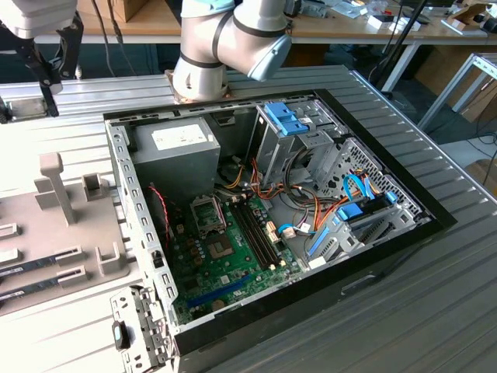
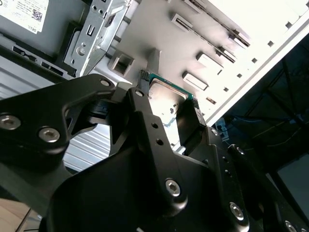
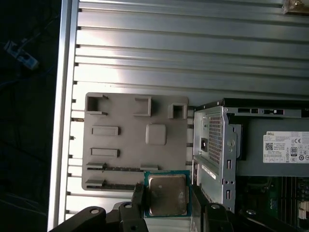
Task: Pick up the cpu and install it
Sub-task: 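Pick up the cpu and move it towards the insertion slot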
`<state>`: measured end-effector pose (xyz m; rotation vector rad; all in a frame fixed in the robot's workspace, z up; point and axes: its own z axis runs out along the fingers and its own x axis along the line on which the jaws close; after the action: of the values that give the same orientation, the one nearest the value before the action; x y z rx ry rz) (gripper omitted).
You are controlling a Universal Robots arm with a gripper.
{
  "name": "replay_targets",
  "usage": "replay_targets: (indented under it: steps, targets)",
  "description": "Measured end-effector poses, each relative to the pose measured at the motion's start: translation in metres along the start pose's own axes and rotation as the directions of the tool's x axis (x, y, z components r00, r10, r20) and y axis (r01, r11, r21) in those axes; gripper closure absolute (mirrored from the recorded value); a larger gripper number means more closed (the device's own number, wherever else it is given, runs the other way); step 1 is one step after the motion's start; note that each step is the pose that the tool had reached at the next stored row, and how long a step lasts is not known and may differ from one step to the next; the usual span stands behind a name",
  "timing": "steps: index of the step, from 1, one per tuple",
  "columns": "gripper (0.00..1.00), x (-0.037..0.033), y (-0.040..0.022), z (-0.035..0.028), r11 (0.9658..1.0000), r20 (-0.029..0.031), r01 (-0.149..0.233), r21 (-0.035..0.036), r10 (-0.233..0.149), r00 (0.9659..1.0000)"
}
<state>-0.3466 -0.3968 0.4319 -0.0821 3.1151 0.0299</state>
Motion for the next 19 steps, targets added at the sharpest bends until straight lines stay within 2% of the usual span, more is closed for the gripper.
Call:
replay_targets:
  steps: [5,7,19]
  targets:
    - [0.53,-0.0092,-0.0005,0.0010,1.0000,0.0001,0.000,-0.0001,0.000,1.0000]
    - [0.53,-0.0155,-0.0009,0.0016,1.0000,0.0000,0.000,0.0000,0.000,1.0000]
    - [0.53,-0.0342,-0.0019,0.0037,1.0000,0.0001,0.000,0.0000,0.000,1.0000]
